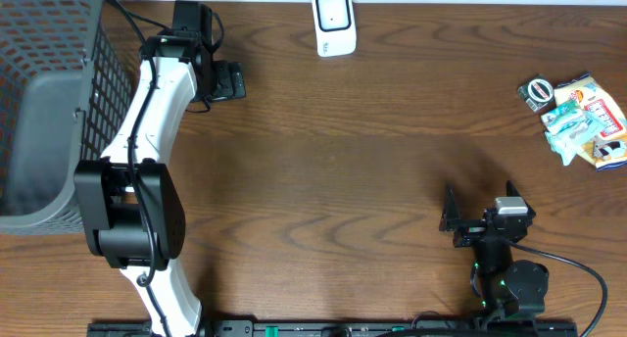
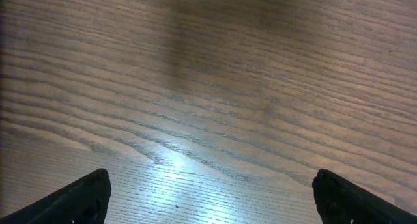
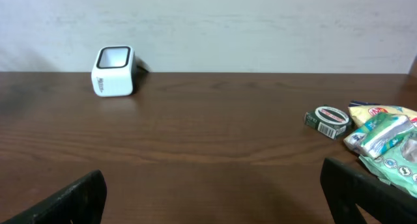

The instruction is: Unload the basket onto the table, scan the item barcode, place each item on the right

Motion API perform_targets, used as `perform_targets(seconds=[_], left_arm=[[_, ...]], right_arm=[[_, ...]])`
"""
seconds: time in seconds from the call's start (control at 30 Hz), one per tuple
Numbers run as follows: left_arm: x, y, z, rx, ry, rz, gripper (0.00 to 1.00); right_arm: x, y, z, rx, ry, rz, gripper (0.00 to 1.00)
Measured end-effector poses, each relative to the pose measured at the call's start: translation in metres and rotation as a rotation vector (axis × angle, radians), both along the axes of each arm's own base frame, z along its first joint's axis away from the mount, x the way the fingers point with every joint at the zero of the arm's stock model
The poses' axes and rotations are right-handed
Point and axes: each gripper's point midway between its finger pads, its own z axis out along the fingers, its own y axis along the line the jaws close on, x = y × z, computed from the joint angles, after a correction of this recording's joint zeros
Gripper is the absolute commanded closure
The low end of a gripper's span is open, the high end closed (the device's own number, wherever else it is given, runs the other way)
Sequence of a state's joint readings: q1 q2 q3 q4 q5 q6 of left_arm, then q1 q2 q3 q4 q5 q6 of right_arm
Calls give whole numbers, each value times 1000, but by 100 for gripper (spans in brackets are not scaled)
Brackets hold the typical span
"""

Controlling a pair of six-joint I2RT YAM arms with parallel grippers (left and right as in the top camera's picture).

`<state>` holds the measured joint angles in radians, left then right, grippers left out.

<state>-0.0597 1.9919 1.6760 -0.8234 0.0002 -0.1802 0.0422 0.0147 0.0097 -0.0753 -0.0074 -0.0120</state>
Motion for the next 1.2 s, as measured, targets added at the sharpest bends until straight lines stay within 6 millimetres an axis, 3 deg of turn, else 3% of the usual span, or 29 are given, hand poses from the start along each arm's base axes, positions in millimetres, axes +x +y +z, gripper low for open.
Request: perform_targets(seconds=[1.0, 1.2], left_arm=[[0, 0, 0, 2, 0, -1, 2], [0, 19, 2, 126, 3, -28, 3]], right_arm=[[0, -7, 0, 0, -1, -28, 1], [0, -7, 0, 0, -1, -28, 1]])
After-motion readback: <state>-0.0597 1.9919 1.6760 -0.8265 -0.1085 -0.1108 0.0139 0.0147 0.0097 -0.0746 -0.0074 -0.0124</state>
